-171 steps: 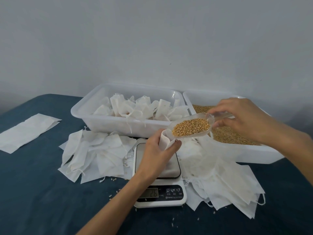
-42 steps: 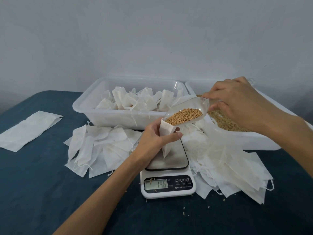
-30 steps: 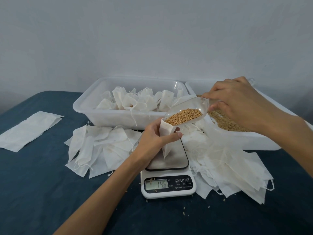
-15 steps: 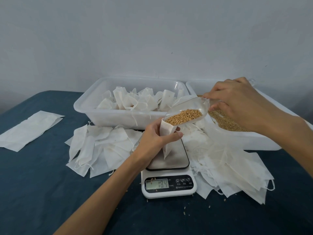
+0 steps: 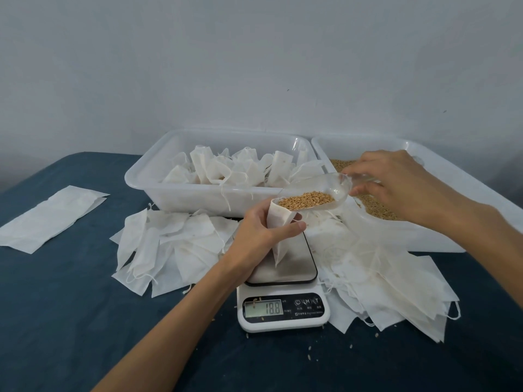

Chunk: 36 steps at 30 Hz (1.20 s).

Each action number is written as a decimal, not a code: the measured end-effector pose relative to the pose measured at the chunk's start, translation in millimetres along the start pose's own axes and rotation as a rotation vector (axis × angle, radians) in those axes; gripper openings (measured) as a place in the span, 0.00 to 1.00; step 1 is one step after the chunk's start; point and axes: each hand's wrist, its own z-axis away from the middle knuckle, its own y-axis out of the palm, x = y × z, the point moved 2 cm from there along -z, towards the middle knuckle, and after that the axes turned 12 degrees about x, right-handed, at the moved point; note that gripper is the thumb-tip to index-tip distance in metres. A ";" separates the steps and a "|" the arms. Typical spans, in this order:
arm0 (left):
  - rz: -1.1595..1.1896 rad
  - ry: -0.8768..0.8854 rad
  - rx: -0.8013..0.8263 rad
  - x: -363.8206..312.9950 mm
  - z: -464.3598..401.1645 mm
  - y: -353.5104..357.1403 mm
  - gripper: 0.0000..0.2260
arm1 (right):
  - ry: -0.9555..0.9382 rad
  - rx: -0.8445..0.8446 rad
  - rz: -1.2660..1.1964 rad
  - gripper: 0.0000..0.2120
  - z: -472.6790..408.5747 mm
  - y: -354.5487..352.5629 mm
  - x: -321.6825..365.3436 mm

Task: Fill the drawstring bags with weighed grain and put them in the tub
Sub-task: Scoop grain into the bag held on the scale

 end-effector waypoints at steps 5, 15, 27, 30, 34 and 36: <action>0.011 -0.003 -0.003 -1.2 -0.2 0.4 0.18 | -0.007 -0.023 -0.027 0.14 1.6 2.2 -1.0; 0.024 -0.001 0.006 -2.0 -0.4 0.4 0.18 | -0.019 -0.075 0.148 0.15 3.4 -14.2 12.8; 0.023 0.003 0.007 -3.0 0.7 0.4 0.18 | 0.017 -0.031 0.131 0.16 3.6 -14.4 15.1; 0.020 -0.002 0.001 -2.7 1.0 0.7 0.19 | -0.006 -0.061 0.142 0.15 3.9 -14.5 15.9; 0.020 0.003 -0.001 -3.2 0.3 0.9 0.22 | -0.049 -0.098 0.190 0.13 3.3 -15.8 18.0; 0.025 0.007 0.003 -3.3 0.2 0.7 0.21 | -0.061 -0.103 0.209 0.13 2.5 -16.1 17.9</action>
